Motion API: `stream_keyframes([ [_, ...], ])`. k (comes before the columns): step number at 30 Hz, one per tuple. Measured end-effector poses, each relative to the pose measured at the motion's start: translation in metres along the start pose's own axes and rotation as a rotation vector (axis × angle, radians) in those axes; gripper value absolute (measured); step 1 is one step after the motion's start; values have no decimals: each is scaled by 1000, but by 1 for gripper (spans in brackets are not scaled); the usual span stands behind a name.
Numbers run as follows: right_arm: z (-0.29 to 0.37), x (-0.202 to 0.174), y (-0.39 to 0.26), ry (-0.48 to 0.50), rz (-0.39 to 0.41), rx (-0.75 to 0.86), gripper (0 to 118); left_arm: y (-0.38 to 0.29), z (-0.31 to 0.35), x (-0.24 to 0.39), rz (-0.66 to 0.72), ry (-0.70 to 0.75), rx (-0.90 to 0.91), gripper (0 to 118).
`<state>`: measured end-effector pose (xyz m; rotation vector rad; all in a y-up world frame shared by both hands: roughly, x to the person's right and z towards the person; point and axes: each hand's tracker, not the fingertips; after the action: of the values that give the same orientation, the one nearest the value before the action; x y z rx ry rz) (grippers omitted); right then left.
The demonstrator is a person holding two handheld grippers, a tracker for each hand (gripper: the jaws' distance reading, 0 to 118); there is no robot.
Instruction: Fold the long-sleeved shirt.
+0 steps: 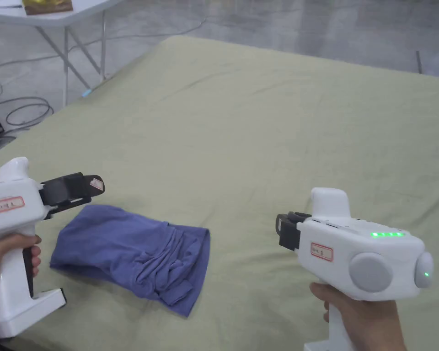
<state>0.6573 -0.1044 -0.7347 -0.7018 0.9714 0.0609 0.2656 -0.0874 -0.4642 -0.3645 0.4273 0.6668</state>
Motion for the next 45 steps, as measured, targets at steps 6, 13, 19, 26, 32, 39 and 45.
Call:
stream_keyframes([
  [6, 90, 37, 8, -109, 3, 120, 2, -60, 20, 155, -189, -99, 142, 1],
  [13, 205, 84, 35, -355, 55, 342, 2, -94, 21, 324, -444, -137, 335, 1],
  [19, 263, 113, 20, -613, 96, 547, 2, -133, 22, 403, -554, -146, 465, 1],
  [26, 279, 139, -19, -760, 99, 645, 2, -184, -2, 400, -594, -113, 444, 1],
  [32, 276, 137, -48, -744, 76, 646, 2, -200, 0, 385, -590, -84, 407, 1],
  [39, 271, 134, -64, -745, 115, 616, 2, -202, 6, 380, -607, -59, 405, 1],
  [45, 271, 134, -74, -732, 116, 608, 2, -212, 7, 381, -618, -65, 398, 1],
])
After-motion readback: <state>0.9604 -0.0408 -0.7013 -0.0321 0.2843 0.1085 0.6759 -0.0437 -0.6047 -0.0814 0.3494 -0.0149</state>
